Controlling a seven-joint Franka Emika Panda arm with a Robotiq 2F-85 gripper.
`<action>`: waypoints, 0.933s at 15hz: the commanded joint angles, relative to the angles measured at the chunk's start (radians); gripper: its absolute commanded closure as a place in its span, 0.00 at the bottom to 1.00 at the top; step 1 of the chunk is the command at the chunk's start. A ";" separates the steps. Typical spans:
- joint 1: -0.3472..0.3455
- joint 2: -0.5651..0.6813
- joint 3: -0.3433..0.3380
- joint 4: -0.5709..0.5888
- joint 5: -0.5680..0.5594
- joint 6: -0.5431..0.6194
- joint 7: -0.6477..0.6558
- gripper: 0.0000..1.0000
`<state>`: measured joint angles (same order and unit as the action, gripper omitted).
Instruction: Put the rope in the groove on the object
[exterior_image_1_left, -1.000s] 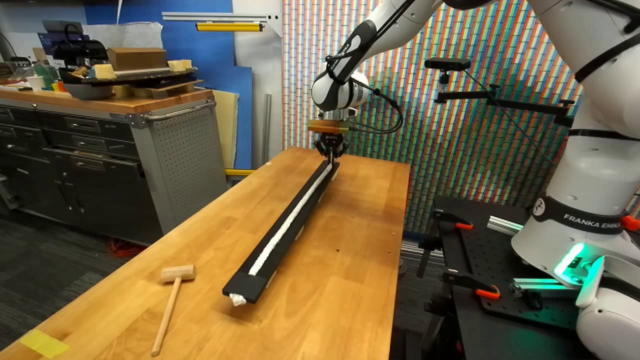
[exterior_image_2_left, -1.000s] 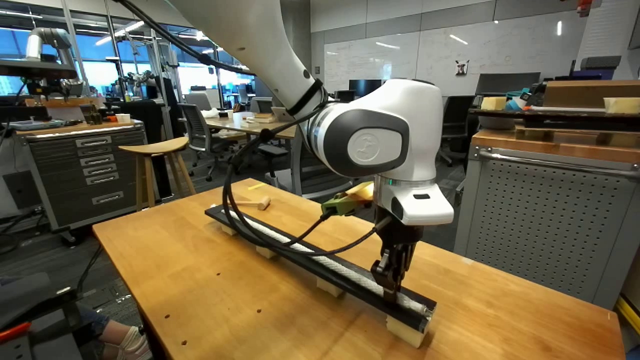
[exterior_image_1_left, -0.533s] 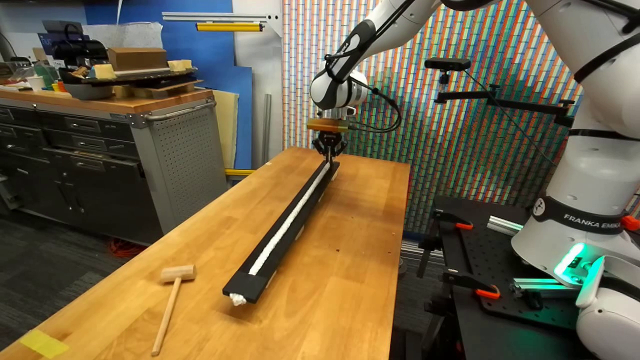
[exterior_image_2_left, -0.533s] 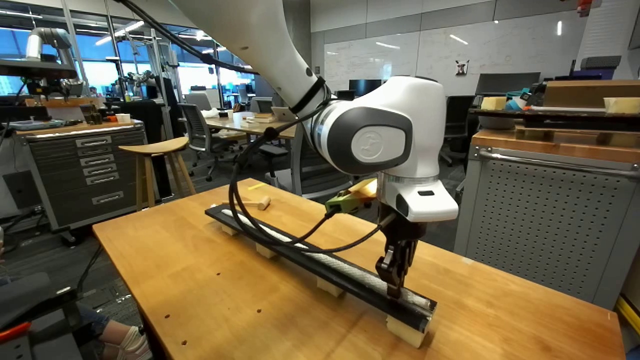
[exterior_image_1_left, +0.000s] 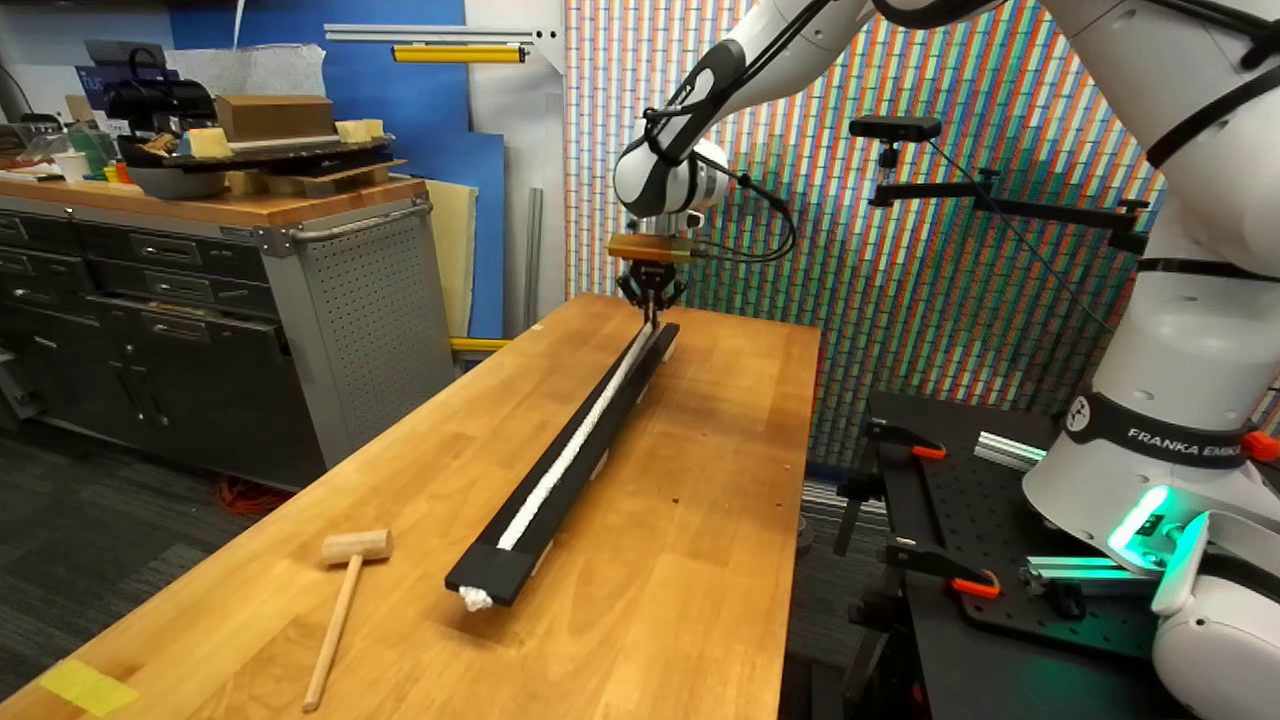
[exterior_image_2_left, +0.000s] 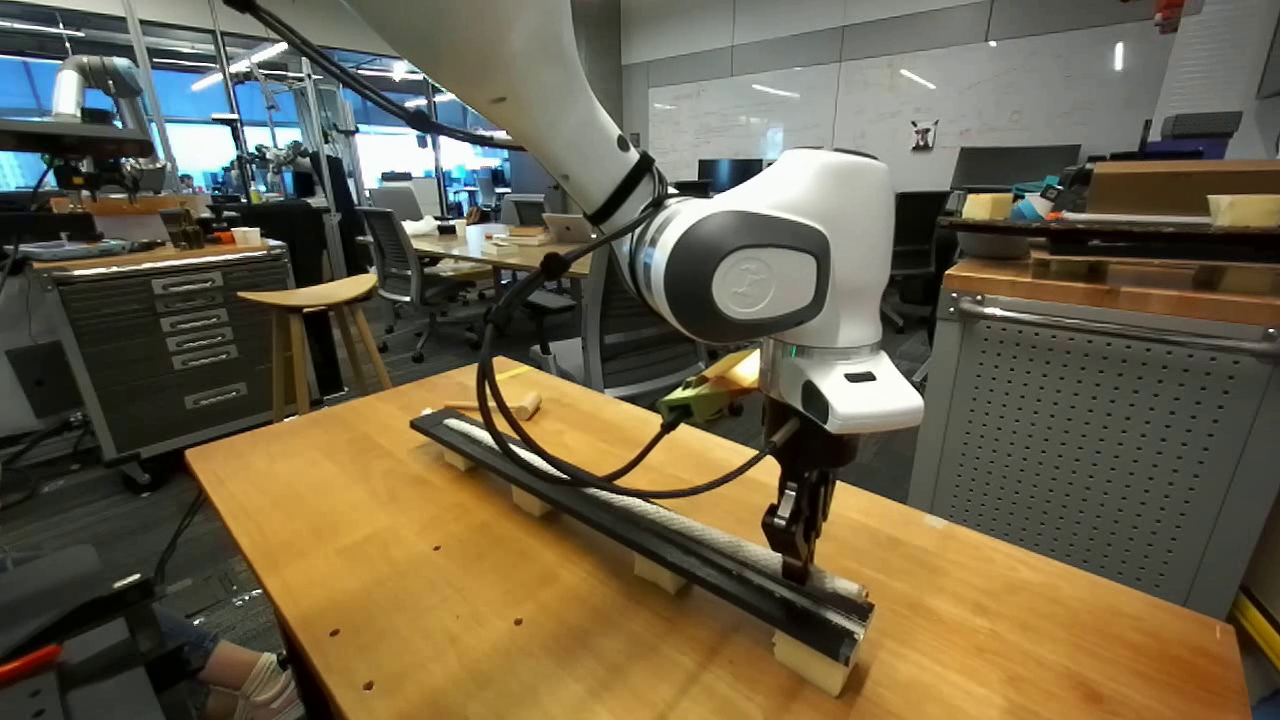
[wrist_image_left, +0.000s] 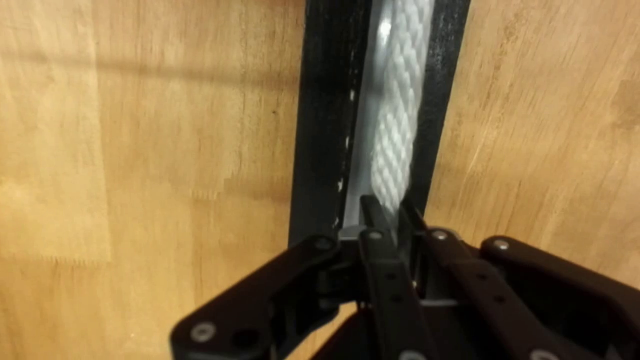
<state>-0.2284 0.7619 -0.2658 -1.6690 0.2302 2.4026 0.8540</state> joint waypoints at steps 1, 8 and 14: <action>-0.019 0.019 -0.006 0.042 0.002 -0.024 -0.011 0.97; -0.034 0.031 -0.001 0.048 0.014 -0.051 -0.009 0.97; -0.033 0.047 -0.007 0.067 0.010 -0.050 0.000 0.97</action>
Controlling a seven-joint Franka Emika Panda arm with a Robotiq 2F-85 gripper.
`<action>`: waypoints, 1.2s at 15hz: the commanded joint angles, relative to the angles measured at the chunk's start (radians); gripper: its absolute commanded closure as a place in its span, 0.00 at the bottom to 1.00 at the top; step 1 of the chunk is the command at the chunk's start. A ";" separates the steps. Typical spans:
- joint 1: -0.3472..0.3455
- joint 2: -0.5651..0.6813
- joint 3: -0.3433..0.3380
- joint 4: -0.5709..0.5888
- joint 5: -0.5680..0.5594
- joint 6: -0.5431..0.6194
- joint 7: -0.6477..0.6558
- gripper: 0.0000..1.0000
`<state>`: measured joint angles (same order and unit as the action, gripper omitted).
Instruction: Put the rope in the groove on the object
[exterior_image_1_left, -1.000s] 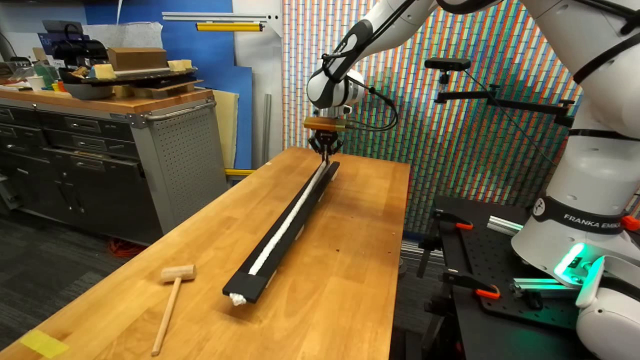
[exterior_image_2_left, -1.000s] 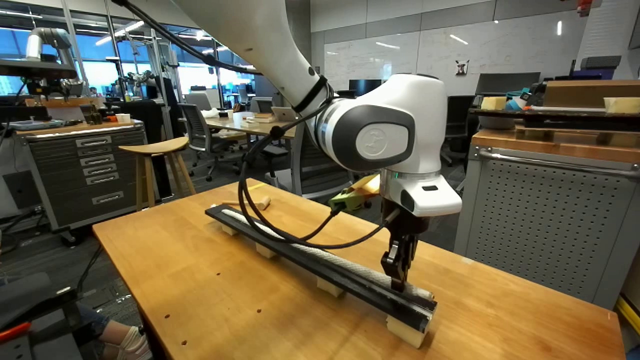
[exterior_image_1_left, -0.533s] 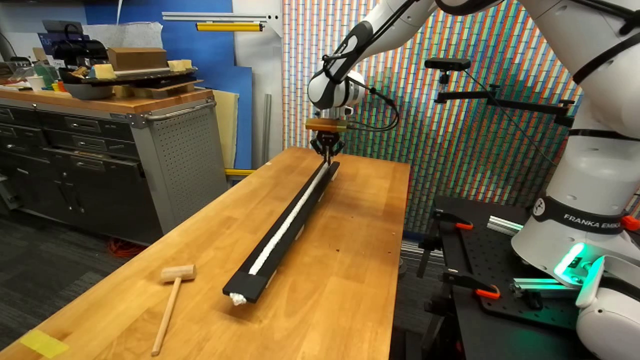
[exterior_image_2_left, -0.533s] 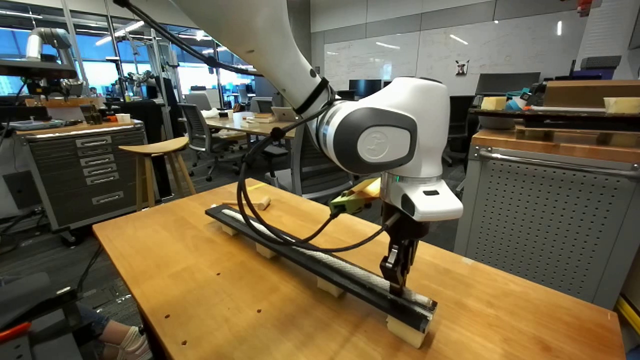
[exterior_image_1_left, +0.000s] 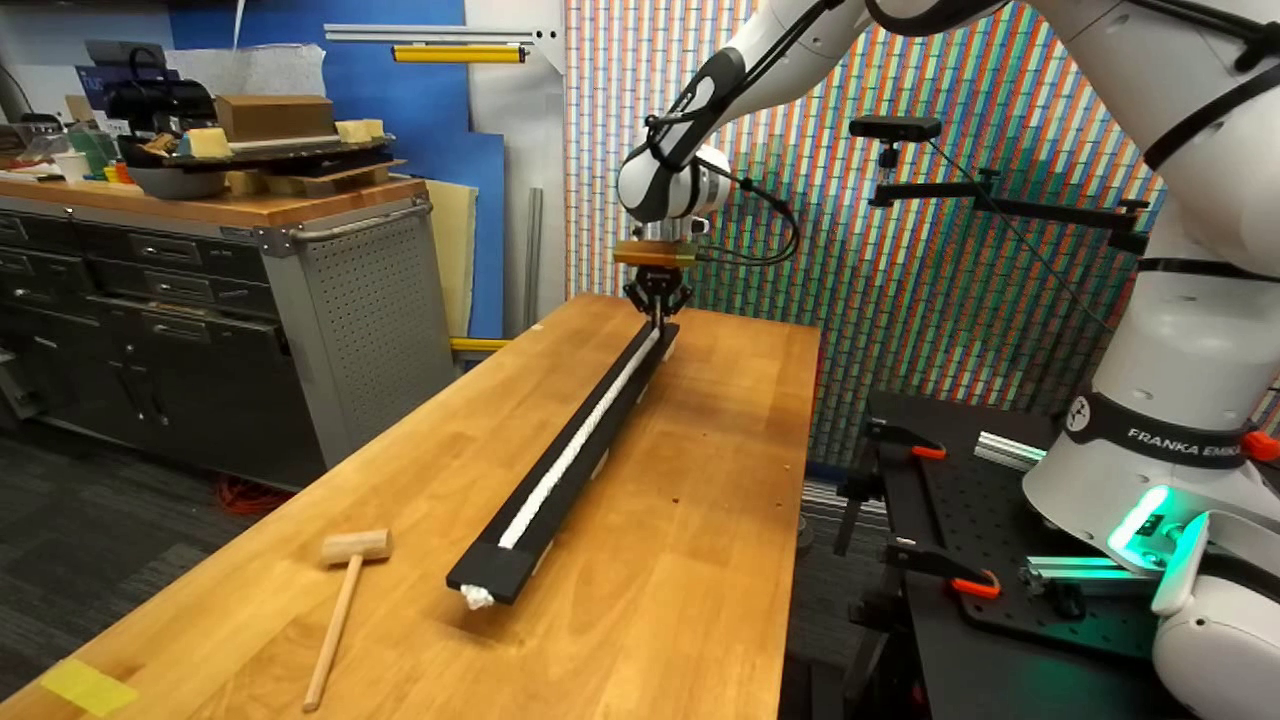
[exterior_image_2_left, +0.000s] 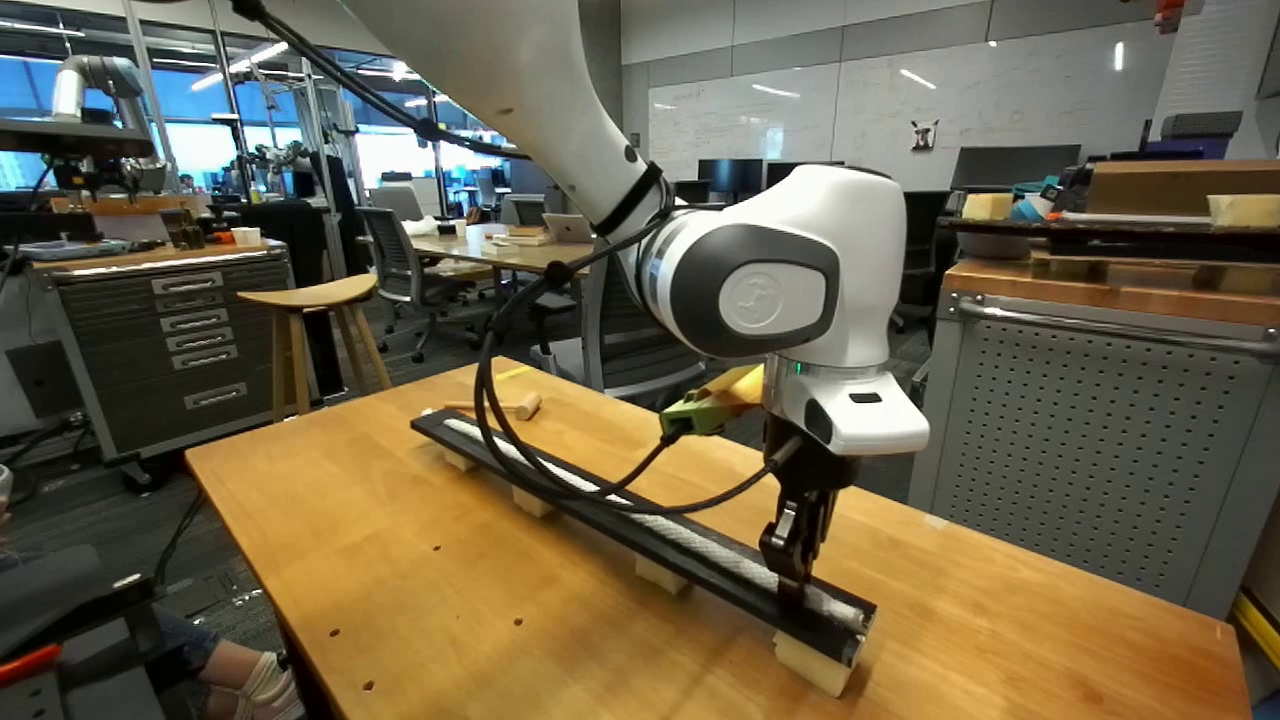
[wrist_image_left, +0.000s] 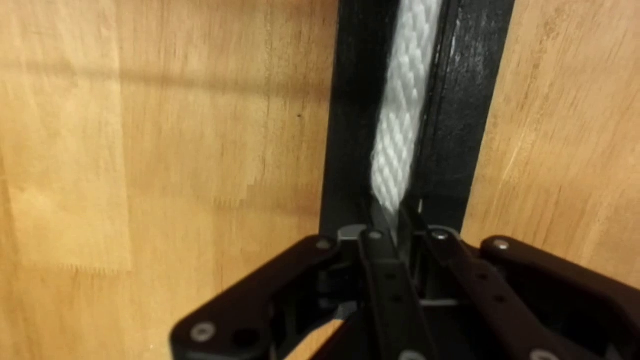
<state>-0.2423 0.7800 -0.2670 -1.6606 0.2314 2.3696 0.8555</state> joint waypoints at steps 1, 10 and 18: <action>-0.020 0.031 -0.006 0.062 0.009 -0.018 -0.001 0.97; -0.032 0.032 -0.006 0.072 0.027 -0.018 -0.001 0.49; -0.055 0.009 -0.001 0.078 0.028 -0.012 -0.018 0.00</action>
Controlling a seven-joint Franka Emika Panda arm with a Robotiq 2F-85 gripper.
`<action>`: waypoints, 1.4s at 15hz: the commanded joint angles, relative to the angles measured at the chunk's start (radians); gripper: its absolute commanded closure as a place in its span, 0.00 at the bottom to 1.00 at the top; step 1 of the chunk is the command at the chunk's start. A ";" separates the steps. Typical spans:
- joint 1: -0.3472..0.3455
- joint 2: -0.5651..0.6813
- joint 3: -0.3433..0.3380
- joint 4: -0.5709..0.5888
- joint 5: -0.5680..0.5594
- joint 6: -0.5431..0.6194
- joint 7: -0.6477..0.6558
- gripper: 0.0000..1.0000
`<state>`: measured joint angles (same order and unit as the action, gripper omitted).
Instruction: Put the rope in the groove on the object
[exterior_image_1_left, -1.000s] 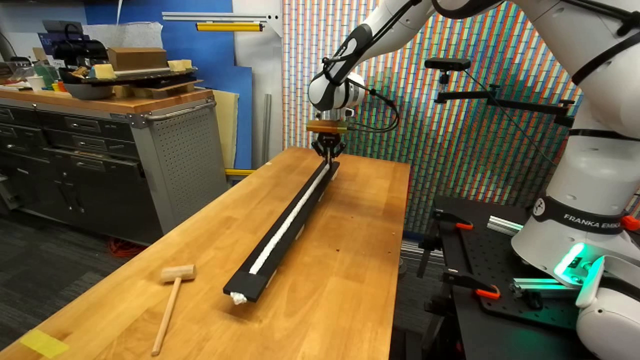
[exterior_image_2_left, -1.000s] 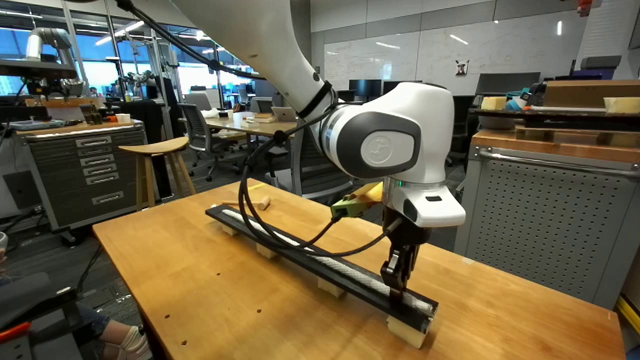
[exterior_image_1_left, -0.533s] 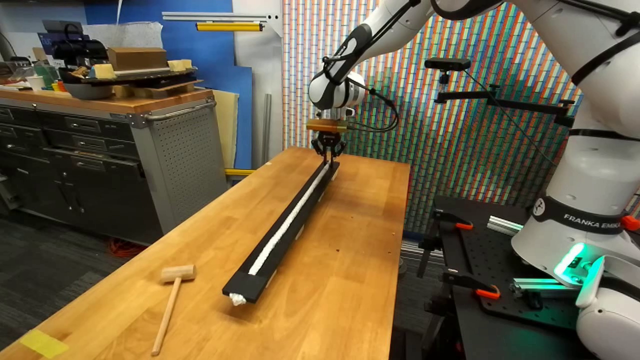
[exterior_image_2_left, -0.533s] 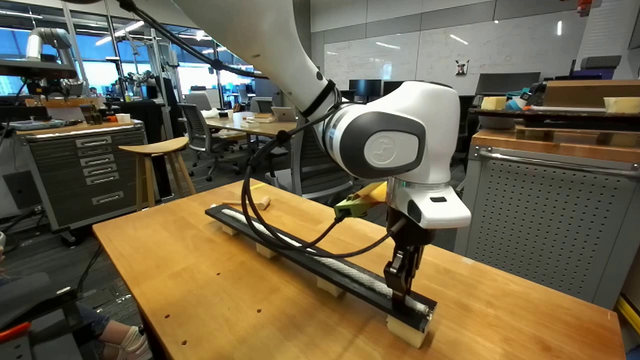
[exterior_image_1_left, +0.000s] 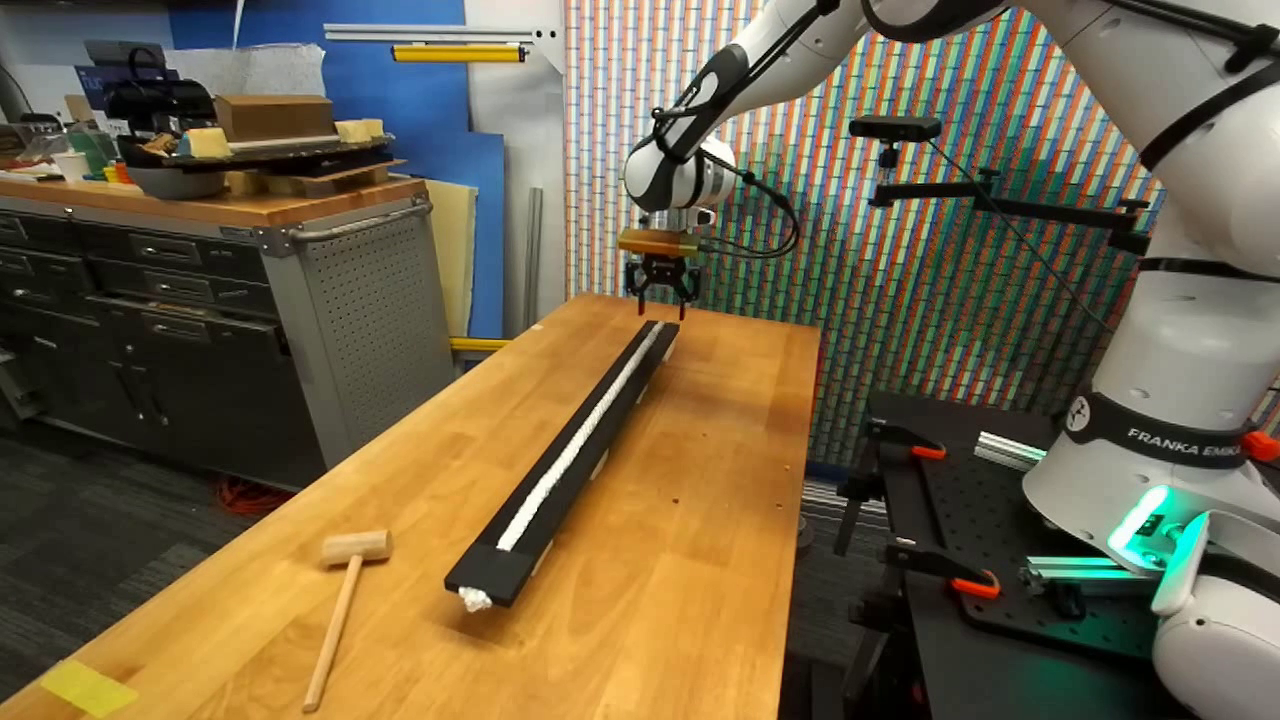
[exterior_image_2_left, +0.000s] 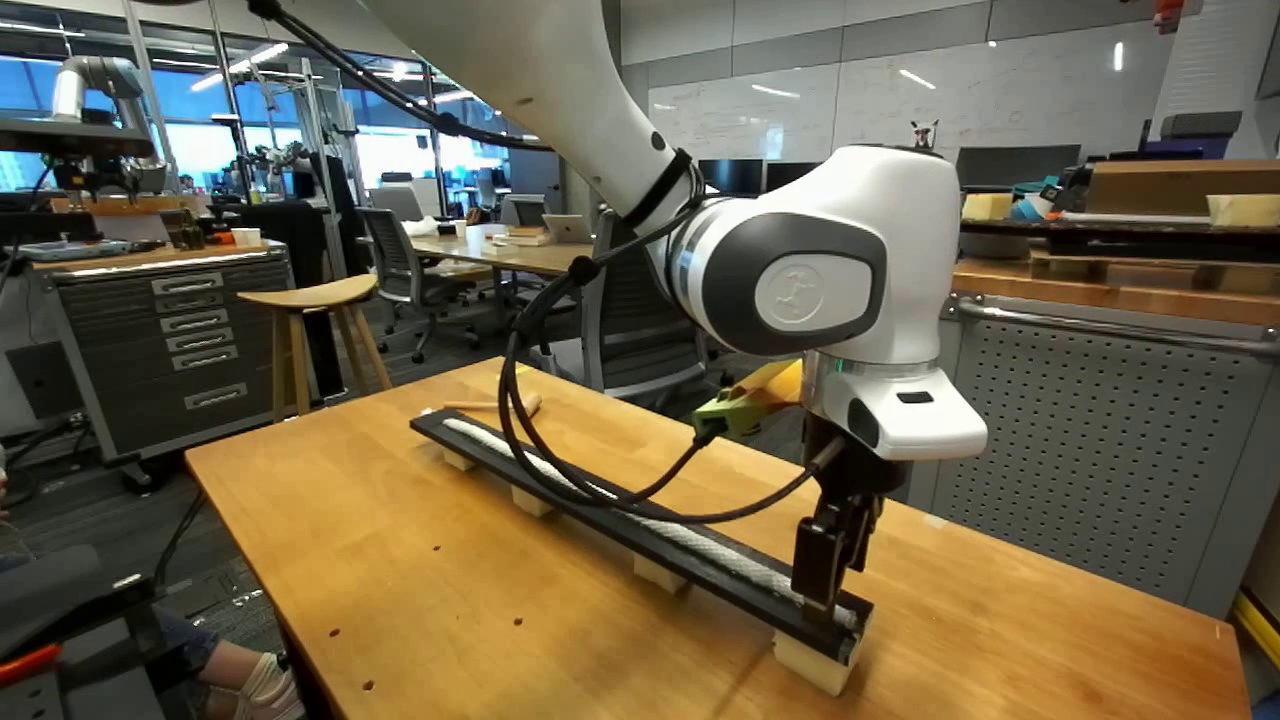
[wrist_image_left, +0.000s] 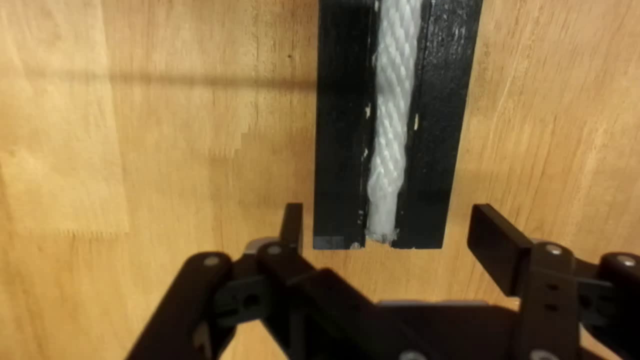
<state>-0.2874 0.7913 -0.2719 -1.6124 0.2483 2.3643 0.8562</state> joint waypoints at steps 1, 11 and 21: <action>-0.011 -0.017 0.010 0.027 0.008 -0.012 -0.039 0.00; 0.060 -0.210 0.011 -0.026 -0.130 -0.137 -0.365 0.00; 0.128 -0.366 0.027 -0.181 -0.258 -0.143 -0.554 0.00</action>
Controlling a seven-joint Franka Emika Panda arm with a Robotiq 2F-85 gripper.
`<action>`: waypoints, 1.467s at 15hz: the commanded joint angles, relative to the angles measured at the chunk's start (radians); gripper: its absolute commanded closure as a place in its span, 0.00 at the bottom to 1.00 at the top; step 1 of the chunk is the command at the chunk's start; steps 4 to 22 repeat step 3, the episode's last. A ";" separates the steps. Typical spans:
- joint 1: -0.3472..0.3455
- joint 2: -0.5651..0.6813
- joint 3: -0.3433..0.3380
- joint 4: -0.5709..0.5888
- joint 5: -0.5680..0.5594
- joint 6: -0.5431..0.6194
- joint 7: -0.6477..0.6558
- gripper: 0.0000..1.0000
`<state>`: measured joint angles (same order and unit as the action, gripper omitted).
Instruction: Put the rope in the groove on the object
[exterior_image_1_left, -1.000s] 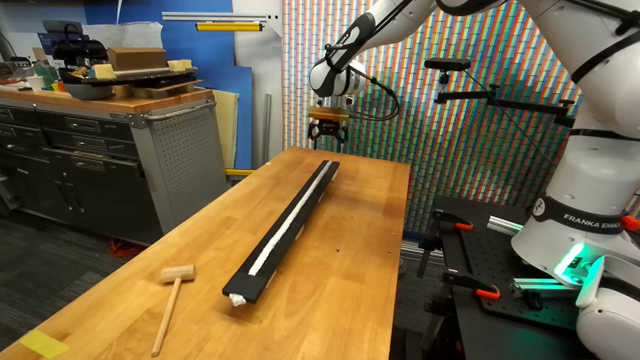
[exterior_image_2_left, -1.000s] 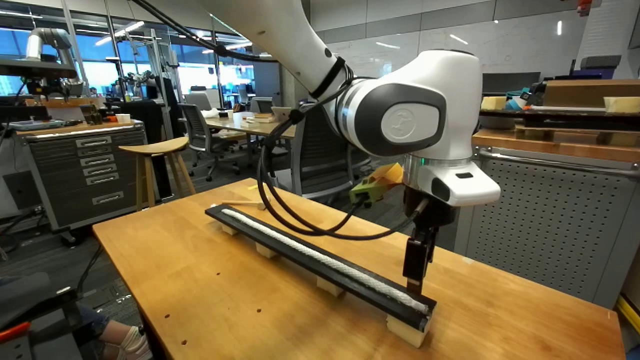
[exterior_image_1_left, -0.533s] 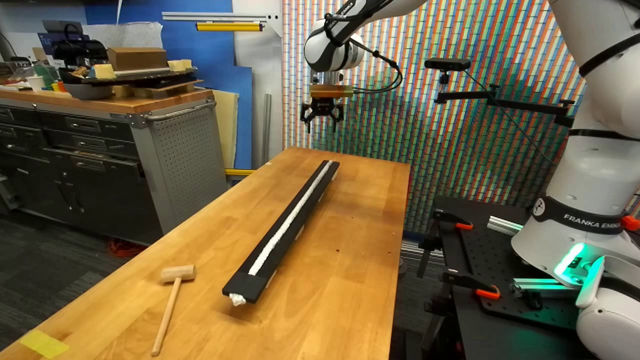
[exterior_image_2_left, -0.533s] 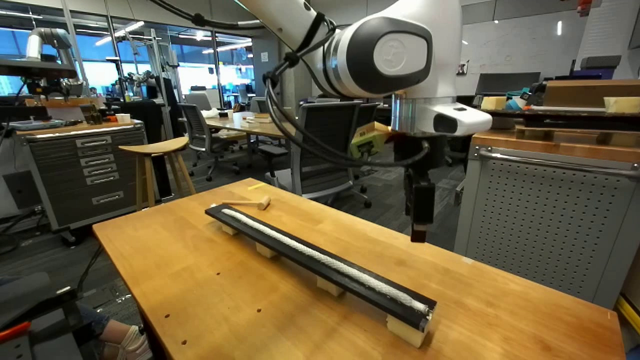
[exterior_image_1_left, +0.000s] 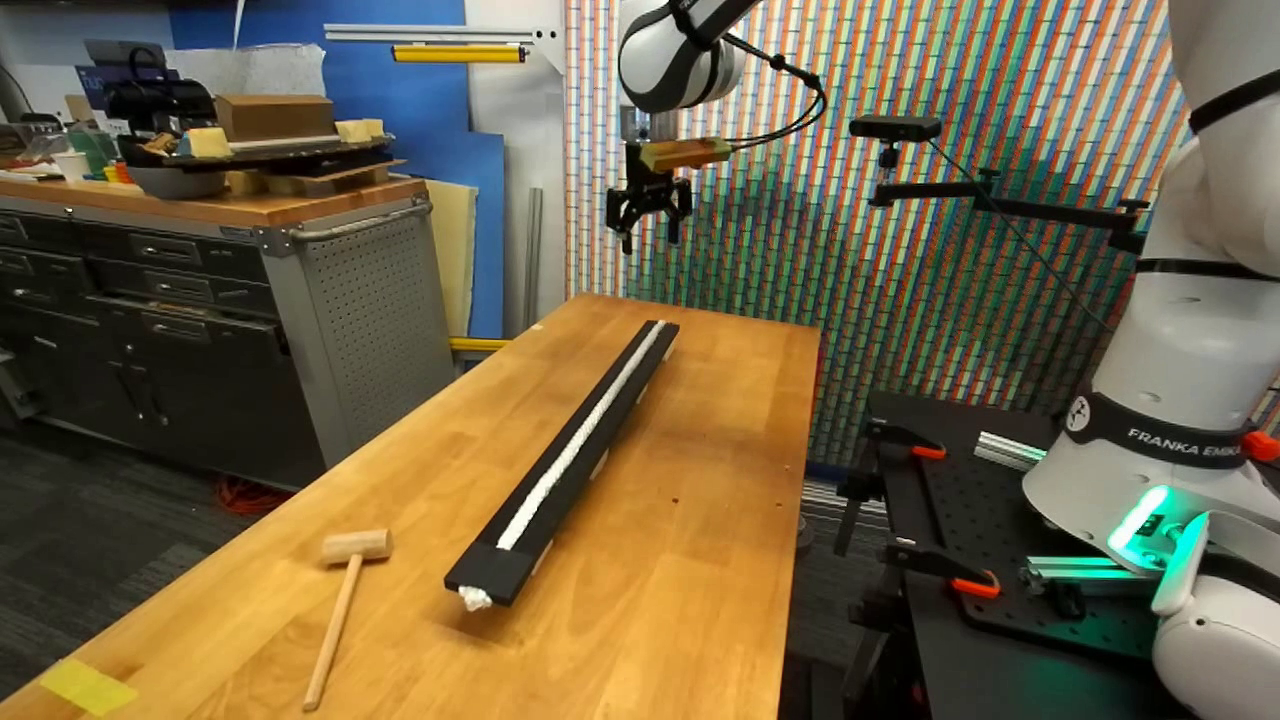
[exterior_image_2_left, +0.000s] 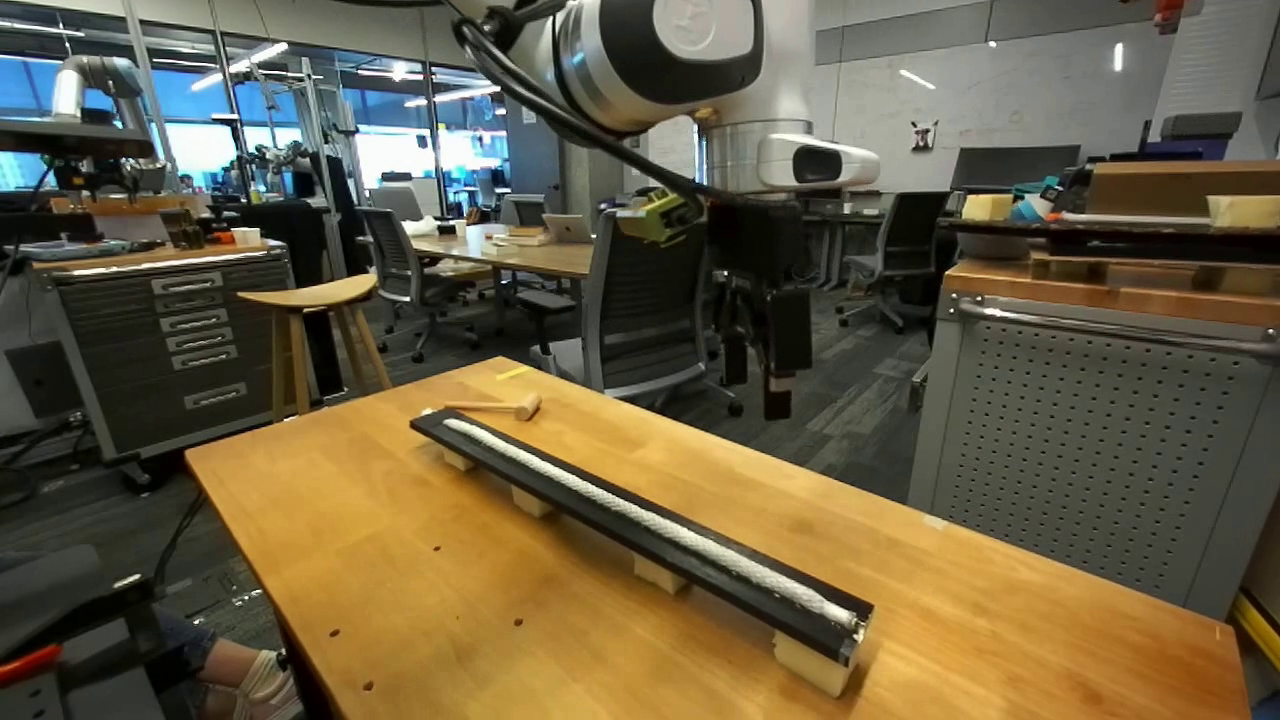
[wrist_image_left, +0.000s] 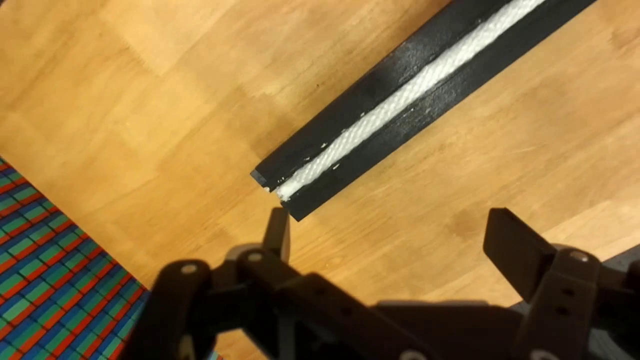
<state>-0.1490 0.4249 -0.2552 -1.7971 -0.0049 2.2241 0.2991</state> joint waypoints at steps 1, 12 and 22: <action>-0.008 -0.015 0.011 -0.015 -0.010 -0.003 -0.004 0.00; -0.008 -0.028 0.011 -0.030 -0.014 -0.002 -0.009 0.00; -0.008 -0.028 0.011 -0.030 -0.014 -0.002 -0.009 0.00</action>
